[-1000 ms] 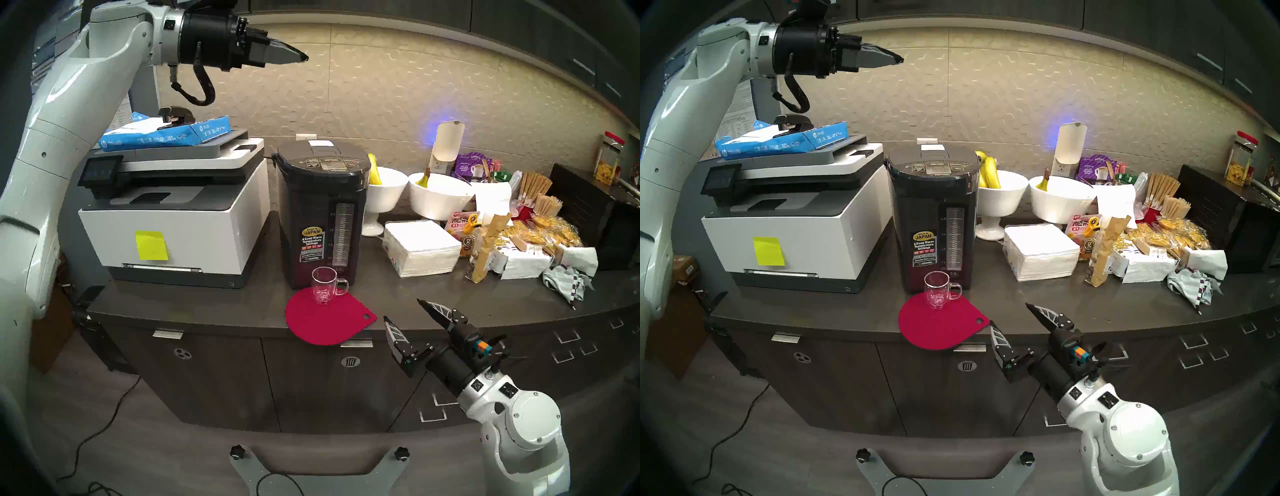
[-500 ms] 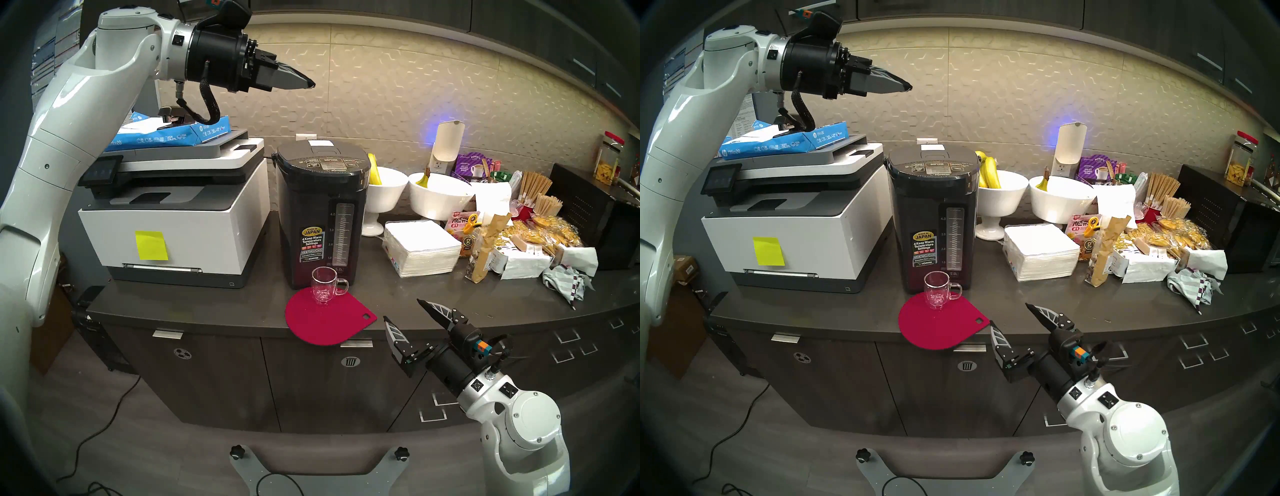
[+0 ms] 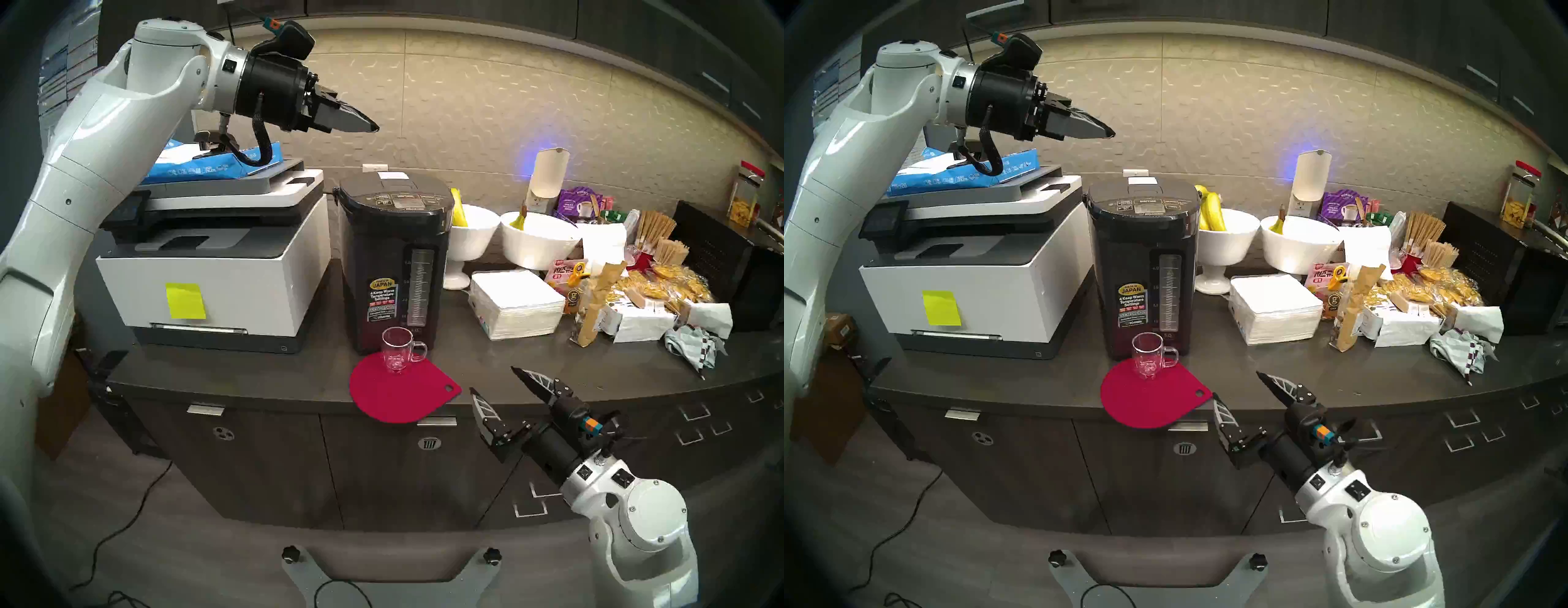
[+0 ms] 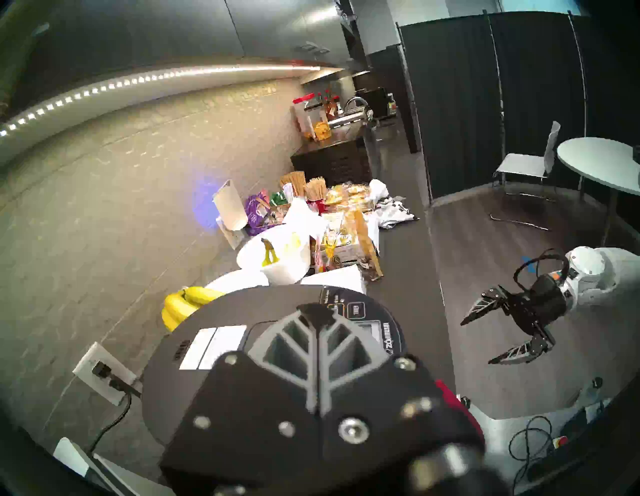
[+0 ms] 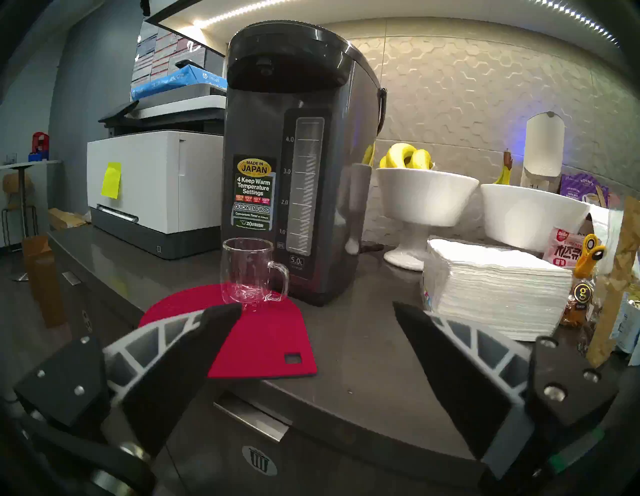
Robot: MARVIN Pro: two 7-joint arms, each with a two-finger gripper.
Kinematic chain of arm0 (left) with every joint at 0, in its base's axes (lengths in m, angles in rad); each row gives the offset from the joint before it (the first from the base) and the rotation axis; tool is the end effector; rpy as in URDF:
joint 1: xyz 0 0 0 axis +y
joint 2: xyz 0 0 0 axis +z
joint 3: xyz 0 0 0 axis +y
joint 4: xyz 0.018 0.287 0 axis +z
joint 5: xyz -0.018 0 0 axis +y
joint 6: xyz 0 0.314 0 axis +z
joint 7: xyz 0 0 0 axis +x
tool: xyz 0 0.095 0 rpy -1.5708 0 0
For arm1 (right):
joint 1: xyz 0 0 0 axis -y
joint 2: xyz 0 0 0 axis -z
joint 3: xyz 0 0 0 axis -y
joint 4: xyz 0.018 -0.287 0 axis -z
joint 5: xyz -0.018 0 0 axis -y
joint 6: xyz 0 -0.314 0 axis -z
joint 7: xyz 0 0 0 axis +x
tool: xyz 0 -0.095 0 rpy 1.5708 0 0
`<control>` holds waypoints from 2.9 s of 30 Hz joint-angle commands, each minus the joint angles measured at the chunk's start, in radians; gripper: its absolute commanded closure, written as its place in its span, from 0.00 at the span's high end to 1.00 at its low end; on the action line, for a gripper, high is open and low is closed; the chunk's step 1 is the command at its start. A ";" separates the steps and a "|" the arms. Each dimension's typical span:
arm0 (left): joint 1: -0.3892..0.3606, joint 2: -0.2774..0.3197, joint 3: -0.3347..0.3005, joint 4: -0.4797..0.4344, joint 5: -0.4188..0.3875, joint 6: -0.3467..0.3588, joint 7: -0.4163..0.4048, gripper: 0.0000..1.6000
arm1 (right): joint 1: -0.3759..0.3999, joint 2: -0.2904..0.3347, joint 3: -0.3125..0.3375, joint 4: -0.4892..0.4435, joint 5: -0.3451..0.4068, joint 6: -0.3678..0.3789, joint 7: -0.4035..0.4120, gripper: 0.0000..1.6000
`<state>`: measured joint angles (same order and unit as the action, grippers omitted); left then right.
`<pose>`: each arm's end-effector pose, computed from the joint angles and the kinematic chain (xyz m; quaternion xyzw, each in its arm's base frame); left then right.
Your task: Press the water dispenser button and fill the cup
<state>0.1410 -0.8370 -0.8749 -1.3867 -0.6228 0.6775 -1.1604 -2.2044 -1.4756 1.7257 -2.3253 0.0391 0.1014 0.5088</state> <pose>0.4738 0.0067 0.1556 0.6001 -0.5591 0.5235 0.2308 0.2442 -0.0071 -0.2201 -0.6901 -0.2031 -0.6860 0.1092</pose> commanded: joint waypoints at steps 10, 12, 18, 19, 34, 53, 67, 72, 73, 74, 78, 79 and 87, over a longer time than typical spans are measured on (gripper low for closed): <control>-0.025 -0.016 0.048 0.072 -0.043 -0.071 -0.118 0.00 | 0.003 0.002 -0.002 -0.024 -0.002 -0.003 0.001 1.00; -0.025 -0.019 0.057 0.082 -0.047 -0.083 -0.122 0.00 | 0.003 0.001 -0.002 -0.024 -0.002 -0.003 0.001 1.00; -0.066 -0.049 0.097 0.145 -0.032 -0.108 -0.146 0.00 | 0.003 0.001 -0.002 -0.024 -0.002 -0.003 0.001 1.00; -0.073 -0.054 0.108 0.156 -0.027 -0.107 -0.151 0.00 | 0.003 0.001 -0.002 -0.024 -0.002 -0.003 0.001 1.00; -0.153 -0.092 0.186 0.206 -0.017 -0.078 -0.162 0.00 | 0.004 0.001 -0.002 -0.023 -0.002 -0.004 0.002 1.00; -0.185 -0.095 0.263 0.169 -0.049 -0.032 -0.142 0.00 | 0.003 0.001 -0.002 -0.024 -0.002 -0.003 0.002 1.00; -0.167 -0.073 0.296 0.134 -0.101 -0.046 -0.119 0.00 | 0.003 0.001 -0.002 -0.024 -0.003 -0.003 0.002 1.00; -0.156 -0.077 0.305 0.133 -0.115 -0.058 -0.112 0.00 | 0.003 0.001 -0.002 -0.024 -0.003 -0.003 0.002 1.00; -0.155 -0.077 0.305 0.133 -0.118 -0.060 -0.112 0.00 | 0.003 0.001 -0.002 -0.025 -0.003 -0.003 0.002 1.00; -0.155 -0.076 0.307 0.133 -0.120 -0.061 -0.112 0.00 | 0.003 0.001 -0.002 -0.025 -0.003 -0.003 0.002 1.00; -0.165 -0.064 0.308 0.136 -0.125 -0.070 -0.123 0.00 | 0.003 0.001 -0.002 -0.024 -0.003 -0.003 0.002 1.00; -0.168 -0.061 0.309 0.137 -0.125 -0.073 -0.127 0.00 | 0.003 0.001 -0.002 -0.024 -0.003 -0.003 0.002 1.00; -0.167 -0.032 0.320 0.111 -0.135 -0.088 -0.155 0.00 | 0.003 0.000 -0.002 -0.024 -0.003 -0.003 0.002 1.00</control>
<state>-0.0055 -0.8901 -0.5509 -1.2570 -0.7404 0.6006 -1.2350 -2.2043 -1.4770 1.7260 -2.3253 0.0383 0.1014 0.5098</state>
